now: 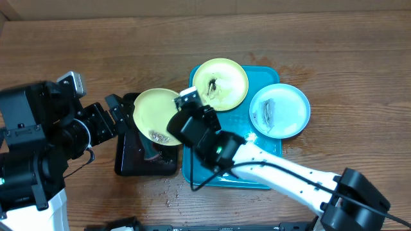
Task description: Clean dirty plates on tray and stack at the side
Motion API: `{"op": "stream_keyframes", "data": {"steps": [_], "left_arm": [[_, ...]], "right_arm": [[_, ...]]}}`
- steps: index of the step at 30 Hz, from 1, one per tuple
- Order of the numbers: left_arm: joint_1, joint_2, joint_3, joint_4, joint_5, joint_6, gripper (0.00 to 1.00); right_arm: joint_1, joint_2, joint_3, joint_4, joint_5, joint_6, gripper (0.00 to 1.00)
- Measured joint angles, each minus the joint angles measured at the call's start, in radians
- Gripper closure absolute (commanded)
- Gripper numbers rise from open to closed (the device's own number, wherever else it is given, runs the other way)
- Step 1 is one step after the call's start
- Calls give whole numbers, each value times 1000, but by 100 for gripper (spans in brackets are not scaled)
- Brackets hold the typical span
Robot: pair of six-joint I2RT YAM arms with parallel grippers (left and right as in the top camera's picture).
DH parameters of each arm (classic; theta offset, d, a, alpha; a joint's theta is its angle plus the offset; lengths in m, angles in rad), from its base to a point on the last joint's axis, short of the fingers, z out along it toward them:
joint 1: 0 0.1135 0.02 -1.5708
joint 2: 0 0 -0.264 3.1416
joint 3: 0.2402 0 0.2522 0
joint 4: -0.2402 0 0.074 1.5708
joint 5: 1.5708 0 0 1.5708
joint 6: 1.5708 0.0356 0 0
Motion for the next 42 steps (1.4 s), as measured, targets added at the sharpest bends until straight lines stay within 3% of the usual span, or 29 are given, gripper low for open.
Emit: {"op": "stream_keyframes", "data": {"steps": [8,16,42], "left_arm": [[0,7,0,-10,-4,0,0],[0,34,0,-10,-29,0,0],[0,107,0,-65,-35,0,0]], "right_arm": [[179,-5,0,92,321,-157,96],[227,-5,0,99,480,-251,96],[229,-5,0,105,531,-324,96]]}}
